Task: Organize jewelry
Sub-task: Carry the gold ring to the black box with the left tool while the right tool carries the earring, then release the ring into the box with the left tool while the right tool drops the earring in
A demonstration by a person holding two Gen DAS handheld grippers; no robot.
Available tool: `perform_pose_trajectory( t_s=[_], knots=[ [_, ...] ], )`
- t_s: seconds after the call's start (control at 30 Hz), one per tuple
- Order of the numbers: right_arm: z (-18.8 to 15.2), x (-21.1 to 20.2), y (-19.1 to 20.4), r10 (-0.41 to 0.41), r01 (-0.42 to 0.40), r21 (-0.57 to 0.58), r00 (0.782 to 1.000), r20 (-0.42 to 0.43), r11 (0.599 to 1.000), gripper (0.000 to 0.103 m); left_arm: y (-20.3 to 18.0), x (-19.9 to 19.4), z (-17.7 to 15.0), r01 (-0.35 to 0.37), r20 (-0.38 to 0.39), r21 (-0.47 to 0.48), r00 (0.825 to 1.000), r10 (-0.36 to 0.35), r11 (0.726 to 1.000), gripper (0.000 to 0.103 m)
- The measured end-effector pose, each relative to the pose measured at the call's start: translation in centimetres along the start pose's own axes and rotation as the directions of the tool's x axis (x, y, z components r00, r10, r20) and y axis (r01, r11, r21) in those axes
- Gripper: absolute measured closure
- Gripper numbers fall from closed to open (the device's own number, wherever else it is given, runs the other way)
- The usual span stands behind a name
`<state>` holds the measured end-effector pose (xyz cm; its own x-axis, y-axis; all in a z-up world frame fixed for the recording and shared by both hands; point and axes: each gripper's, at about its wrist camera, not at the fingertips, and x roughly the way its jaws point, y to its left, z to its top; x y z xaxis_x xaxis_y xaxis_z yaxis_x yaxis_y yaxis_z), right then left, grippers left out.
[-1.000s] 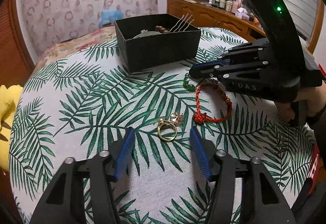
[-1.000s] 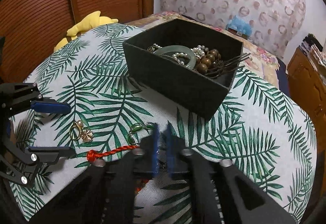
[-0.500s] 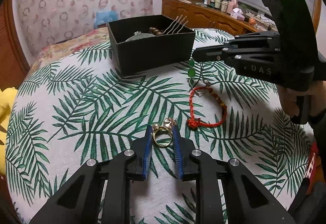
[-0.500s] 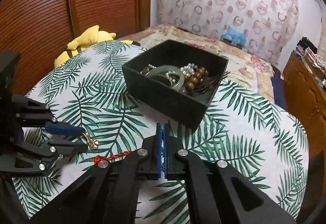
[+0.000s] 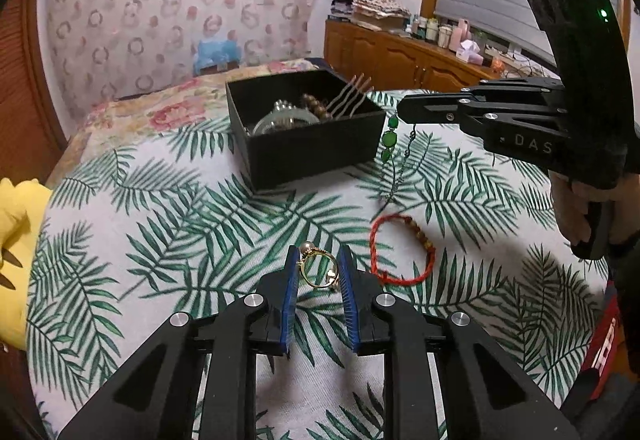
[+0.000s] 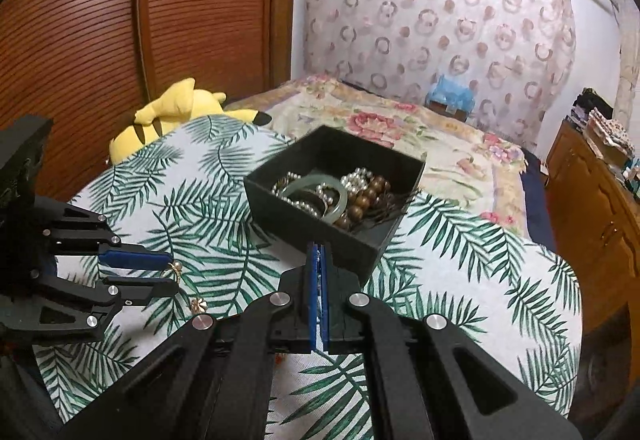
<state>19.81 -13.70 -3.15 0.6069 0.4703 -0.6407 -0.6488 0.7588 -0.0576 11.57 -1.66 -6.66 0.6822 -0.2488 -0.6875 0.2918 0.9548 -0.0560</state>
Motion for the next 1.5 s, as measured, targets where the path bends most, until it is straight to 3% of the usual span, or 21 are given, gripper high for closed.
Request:
perform_pose_trajectory(
  t_s=[0.43, 0.77, 1.13, 1.37, 1.5],
  knots=[
    [1.4, -1.3, -0.7, 0.017, -0.017, 0.01, 0.998, 0.054, 1.0, 0.101, 1.3, -0.8, 2.6, -0.015, 0.043, -0.011, 0.999, 0.015, 1.0, 0.085],
    [4.3, -1.1, -2.6, 0.051, -0.053, 0.016, 0.992, 0.115, 0.998, 0.101, 2.5, 0.1, 6.3, -0.013, 0.07, -0.007, 0.997, 0.013, 1.0, 0.085],
    [8.5, 3.2, -5.2, 0.093, -0.095, 0.016, 0.989, 0.119, 0.995, 0.101, 4.2, 3.1, 10.6, -0.008, 0.07, -0.011, 0.997, 0.009, 1.0, 0.085],
    [9.1, 6.1, -6.3, 0.112, -0.117, 0.054, 0.989, 0.094, 0.992, 0.1, 5.2, 5.4, 12.0, -0.016, 0.039, -0.008, 0.999, 0.016, 1.0, 0.085],
    [8.7, 6.9, -6.9, 0.078, -0.083, 0.059, 0.994, 0.08, 0.995, 0.1, 5.6, 6.4, 12.5, -0.025, 0.025, -0.01, 0.999, 0.025, 1.0, 0.085]
  ],
)
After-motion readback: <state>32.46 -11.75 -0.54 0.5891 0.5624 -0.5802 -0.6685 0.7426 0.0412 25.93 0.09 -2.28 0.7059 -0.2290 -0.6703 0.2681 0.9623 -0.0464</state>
